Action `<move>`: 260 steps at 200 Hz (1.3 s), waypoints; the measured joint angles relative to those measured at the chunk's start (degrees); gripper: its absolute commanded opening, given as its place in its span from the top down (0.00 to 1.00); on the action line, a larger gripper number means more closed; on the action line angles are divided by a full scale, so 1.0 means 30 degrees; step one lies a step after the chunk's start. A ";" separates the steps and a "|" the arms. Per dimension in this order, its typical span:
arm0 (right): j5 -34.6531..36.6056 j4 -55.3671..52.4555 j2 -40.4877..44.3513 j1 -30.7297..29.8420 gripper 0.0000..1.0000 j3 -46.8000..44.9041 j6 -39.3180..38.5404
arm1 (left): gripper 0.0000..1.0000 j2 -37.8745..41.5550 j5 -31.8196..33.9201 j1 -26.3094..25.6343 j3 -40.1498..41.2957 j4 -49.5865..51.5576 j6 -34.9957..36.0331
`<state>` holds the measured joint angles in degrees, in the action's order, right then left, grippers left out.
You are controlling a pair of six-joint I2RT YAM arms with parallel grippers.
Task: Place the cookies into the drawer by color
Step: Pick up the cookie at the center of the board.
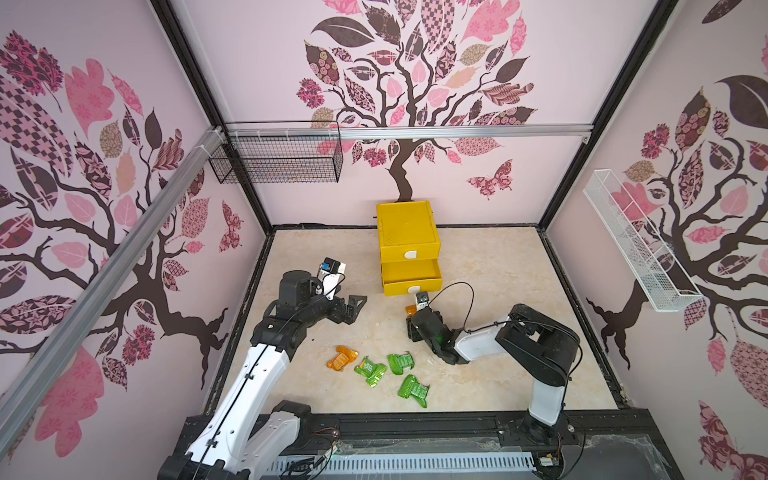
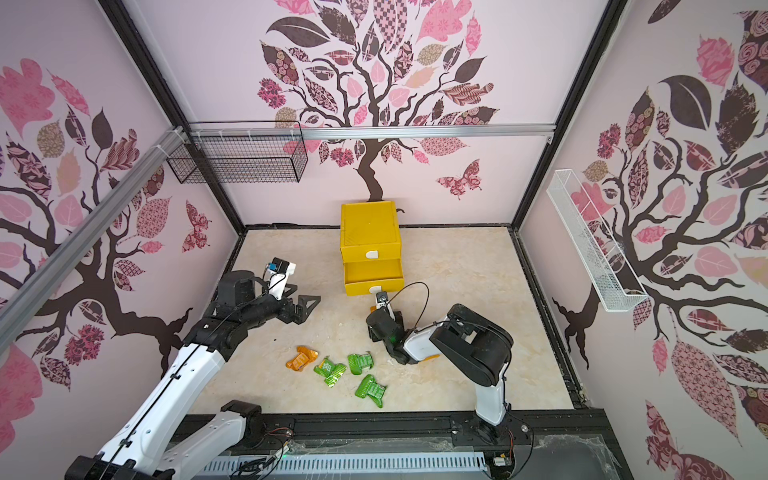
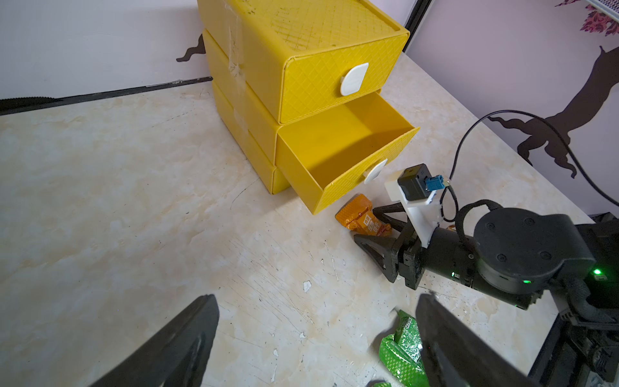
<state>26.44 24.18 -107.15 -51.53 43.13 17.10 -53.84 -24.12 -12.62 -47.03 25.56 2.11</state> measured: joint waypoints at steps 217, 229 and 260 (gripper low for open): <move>-0.1166 -0.2747 0.7854 -0.1384 0.61 -0.5391 0.1443 | 0.03 -0.0044 -0.0051 -0.0423 0.0000 0.0007 0.0240; -0.1158 -0.3264 0.9027 -0.1392 0.61 -0.5428 0.1428 | 0.03 -0.0044 -0.0058 -0.0372 0.0000 0.0007 0.0240; -0.0984 -0.4597 1.1985 -0.1392 0.62 -0.5406 0.1370 | 0.03 -0.0044 -0.0051 -0.0321 0.0000 0.0007 0.0248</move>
<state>23.49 10.39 -71.20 -55.70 26.92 21.21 -53.98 -24.27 -13.58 -47.03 25.58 2.85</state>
